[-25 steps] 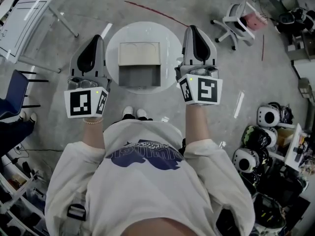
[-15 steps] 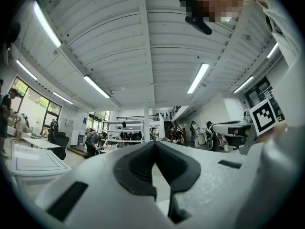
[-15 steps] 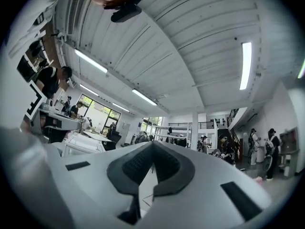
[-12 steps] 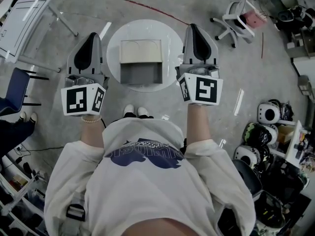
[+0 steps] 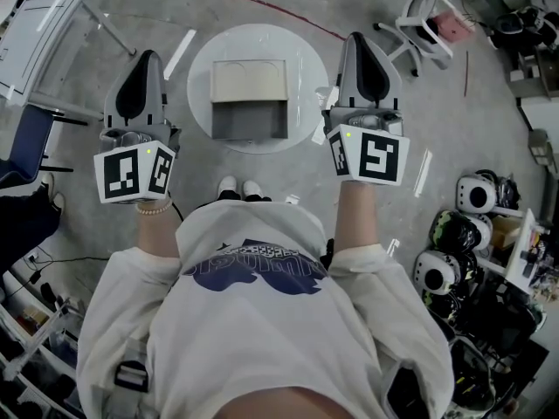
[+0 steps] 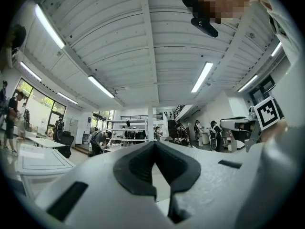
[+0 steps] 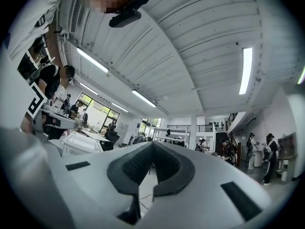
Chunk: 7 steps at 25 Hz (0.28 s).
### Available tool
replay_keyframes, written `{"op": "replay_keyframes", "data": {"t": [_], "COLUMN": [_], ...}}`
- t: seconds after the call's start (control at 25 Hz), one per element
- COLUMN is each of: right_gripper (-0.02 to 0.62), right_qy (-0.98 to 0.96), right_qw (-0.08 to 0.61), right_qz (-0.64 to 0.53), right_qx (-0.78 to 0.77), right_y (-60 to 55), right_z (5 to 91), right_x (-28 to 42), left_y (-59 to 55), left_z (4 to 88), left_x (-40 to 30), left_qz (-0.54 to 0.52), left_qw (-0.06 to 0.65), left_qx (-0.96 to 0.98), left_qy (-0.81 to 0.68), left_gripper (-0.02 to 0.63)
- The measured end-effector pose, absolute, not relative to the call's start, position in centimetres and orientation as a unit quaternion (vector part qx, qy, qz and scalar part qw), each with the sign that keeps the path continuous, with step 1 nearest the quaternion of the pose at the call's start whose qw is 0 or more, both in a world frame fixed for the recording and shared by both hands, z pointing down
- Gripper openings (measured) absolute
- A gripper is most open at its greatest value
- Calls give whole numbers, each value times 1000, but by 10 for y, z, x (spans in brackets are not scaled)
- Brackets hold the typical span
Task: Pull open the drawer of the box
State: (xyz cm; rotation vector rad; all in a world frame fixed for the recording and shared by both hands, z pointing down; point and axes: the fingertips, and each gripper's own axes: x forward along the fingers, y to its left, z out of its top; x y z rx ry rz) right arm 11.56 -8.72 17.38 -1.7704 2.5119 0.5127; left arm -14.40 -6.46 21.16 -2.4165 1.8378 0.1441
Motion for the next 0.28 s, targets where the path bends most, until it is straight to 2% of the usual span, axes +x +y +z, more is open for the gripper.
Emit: {"op": "replay_keyframes", "data": {"t": [0.28], "right_gripper": [-5], "right_qy": [805], "right_qw": [10], "right_qz": [174], "right_qx": [-567], "right_y": [-83], "right_z": [171], "right_x": [118], "left_y": [-60], "left_z": [214], "left_x": [-153], "left_qz": [48], "left_qw": [43], "left_qx": [-787], "left_qy": [614], "left_gripper": [8]}}
